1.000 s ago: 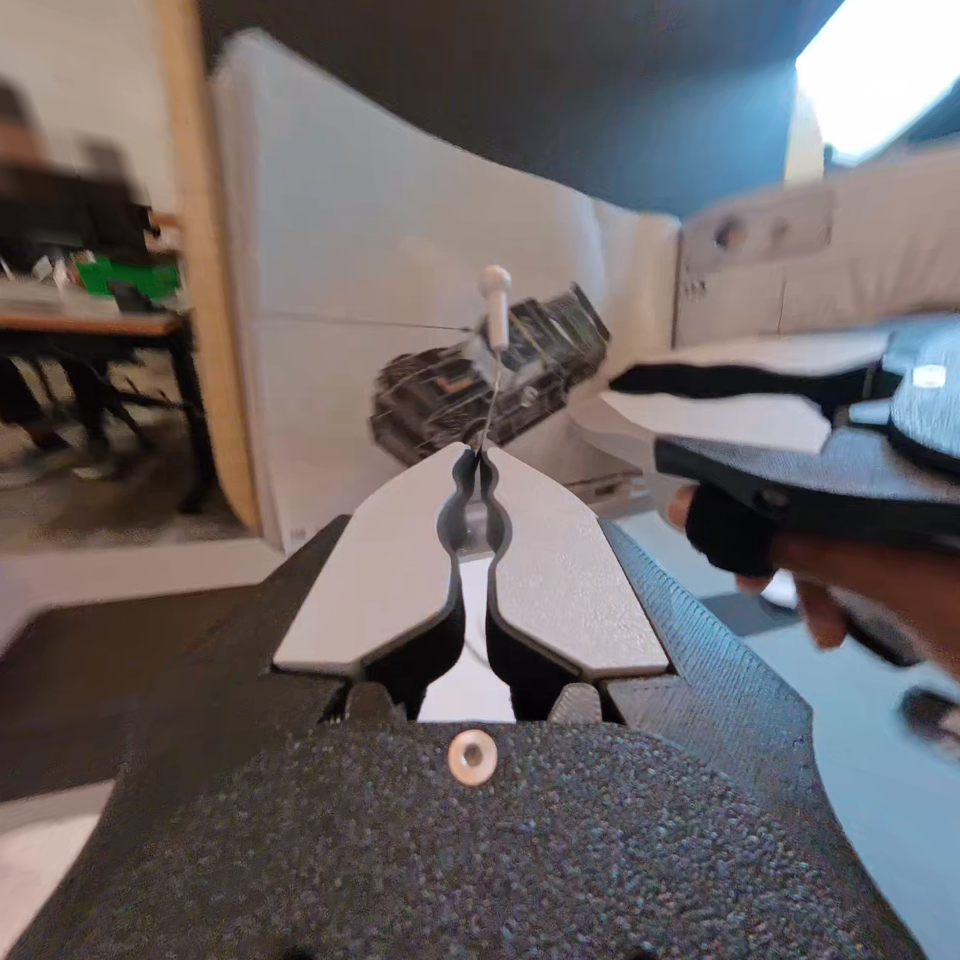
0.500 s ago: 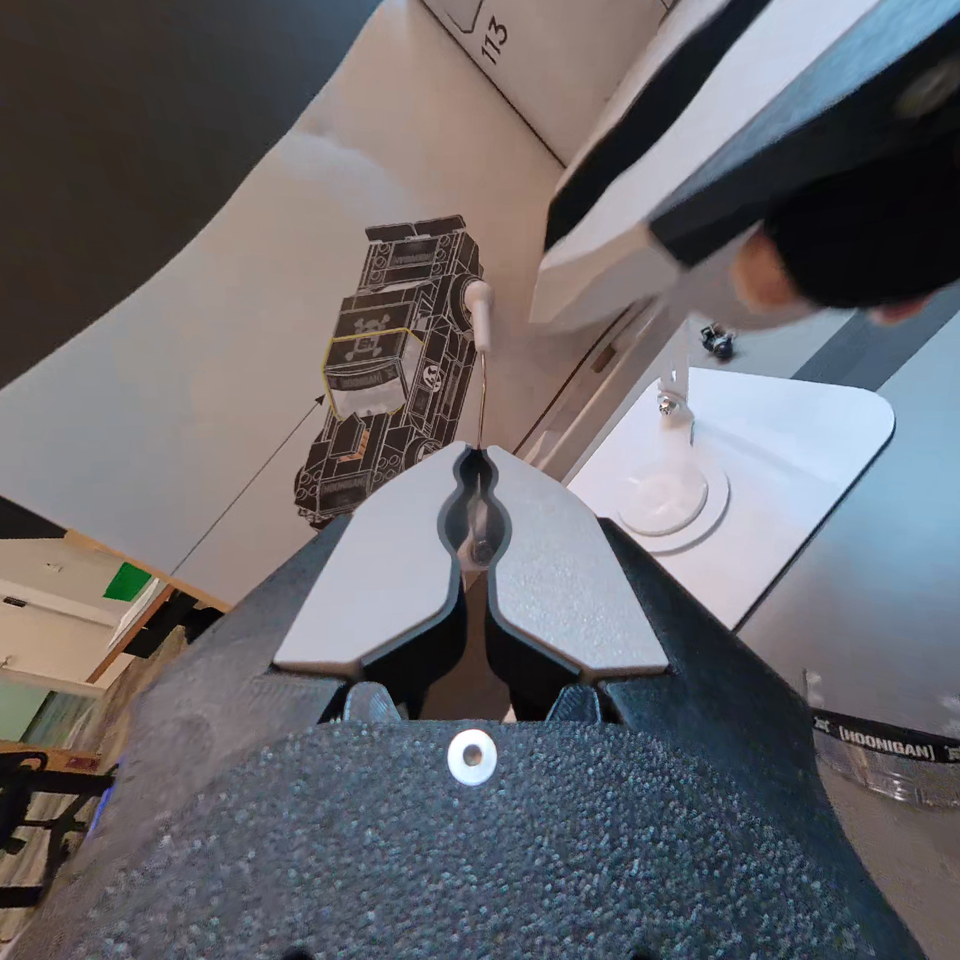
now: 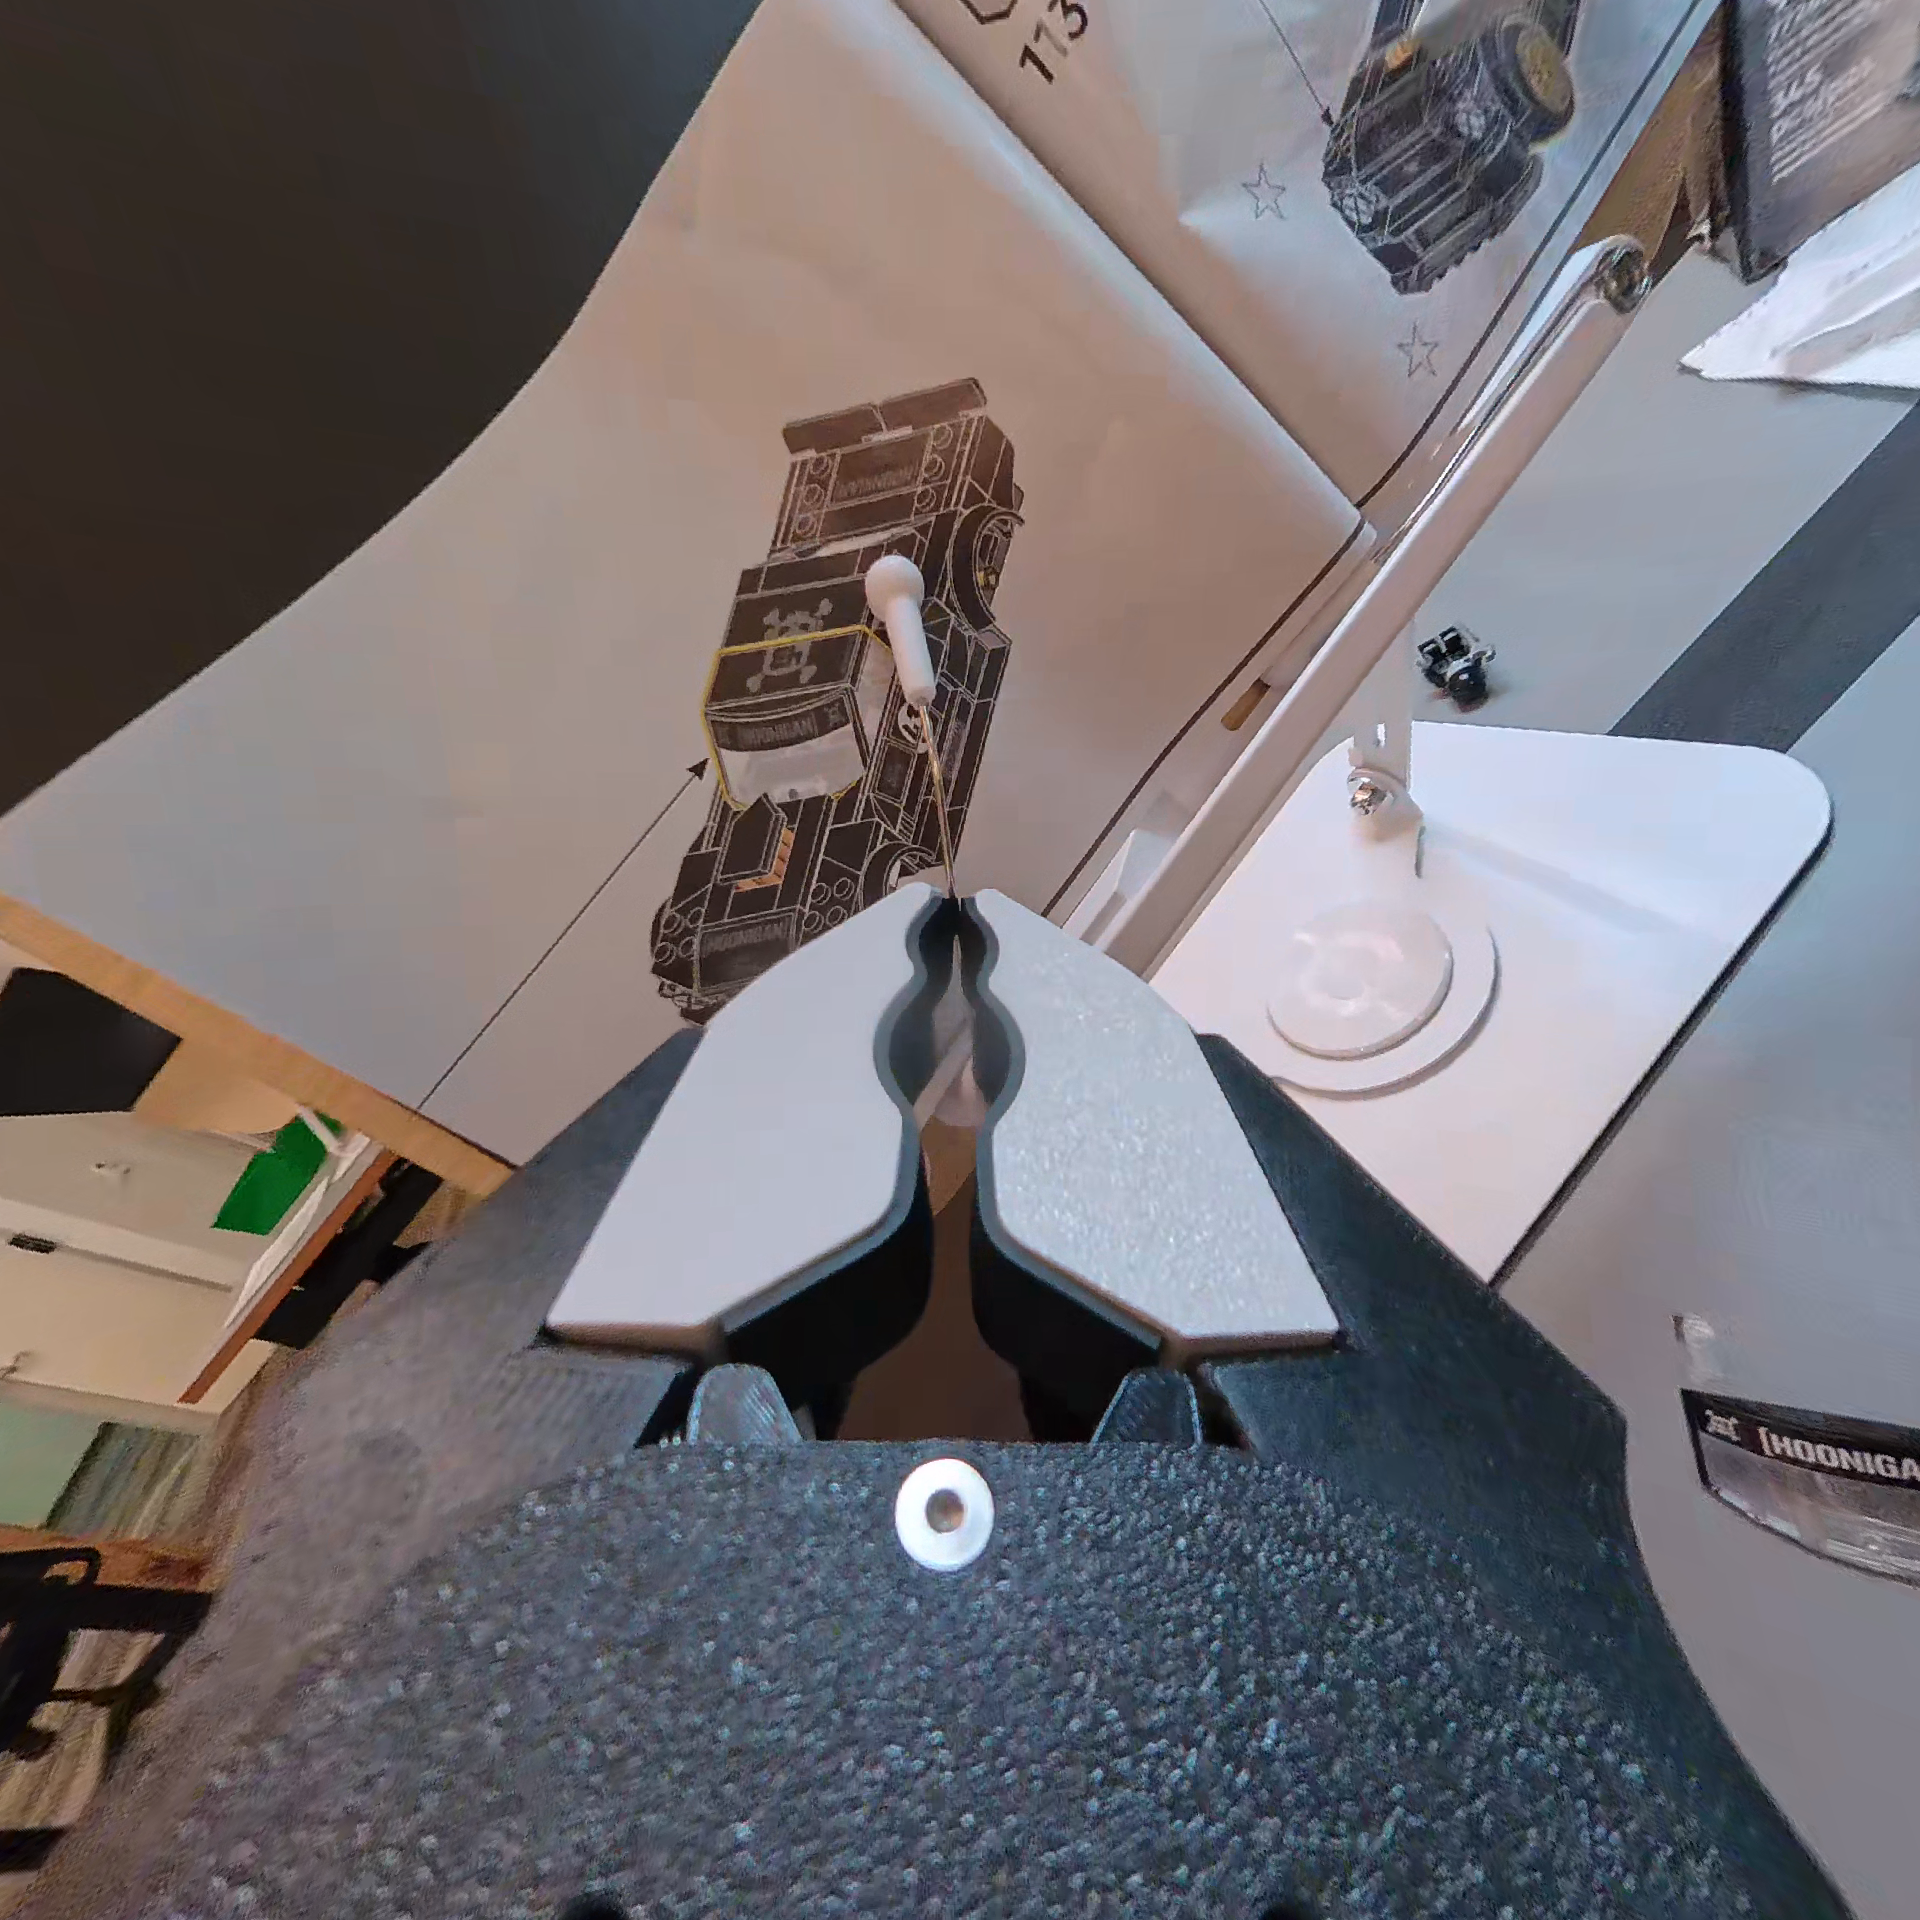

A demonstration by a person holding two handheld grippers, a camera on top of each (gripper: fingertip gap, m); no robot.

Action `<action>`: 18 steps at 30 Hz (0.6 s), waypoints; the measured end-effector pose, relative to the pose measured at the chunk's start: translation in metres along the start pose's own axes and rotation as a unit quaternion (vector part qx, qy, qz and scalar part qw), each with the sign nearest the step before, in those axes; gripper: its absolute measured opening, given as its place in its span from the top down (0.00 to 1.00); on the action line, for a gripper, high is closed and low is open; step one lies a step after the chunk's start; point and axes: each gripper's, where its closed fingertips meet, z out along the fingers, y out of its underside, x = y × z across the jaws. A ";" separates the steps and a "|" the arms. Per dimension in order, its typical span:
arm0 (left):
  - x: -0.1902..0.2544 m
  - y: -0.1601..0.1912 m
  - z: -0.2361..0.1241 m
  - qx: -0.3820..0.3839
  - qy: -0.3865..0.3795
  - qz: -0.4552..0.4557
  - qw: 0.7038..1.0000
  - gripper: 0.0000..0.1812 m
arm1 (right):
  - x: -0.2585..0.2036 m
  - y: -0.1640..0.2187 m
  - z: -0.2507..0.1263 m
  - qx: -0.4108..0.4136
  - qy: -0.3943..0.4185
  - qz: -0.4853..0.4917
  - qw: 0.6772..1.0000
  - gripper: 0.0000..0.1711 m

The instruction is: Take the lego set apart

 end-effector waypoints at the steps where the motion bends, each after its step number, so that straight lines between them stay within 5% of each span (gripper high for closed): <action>1: 0.000 0.000 0.000 0.003 0.004 -0.007 1.000 0.99 | 0.016 0.002 0.001 -0.003 0.010 0.017 1.000 0.67; 4: 0.001 -0.001 0.000 0.008 0.003 -0.017 1.000 0.99 | 0.042 0.007 0.009 -0.027 -0.003 0.032 0.999 0.46; 6: 0.000 -0.001 -0.001 0.012 0.001 -0.022 1.000 0.99 | 0.042 0.010 0.016 -0.042 -0.046 0.062 0.996 0.42; 12: -0.002 -0.001 -0.003 0.003 -0.015 -0.005 1.000 0.99 | 0.011 0.006 0.021 -0.041 -0.106 0.078 0.990 0.54; 18: 0.001 -0.002 -0.004 0.005 -0.019 0.040 0.999 0.99 | 0.009 0.007 0.018 -0.027 -0.113 0.090 0.989 0.53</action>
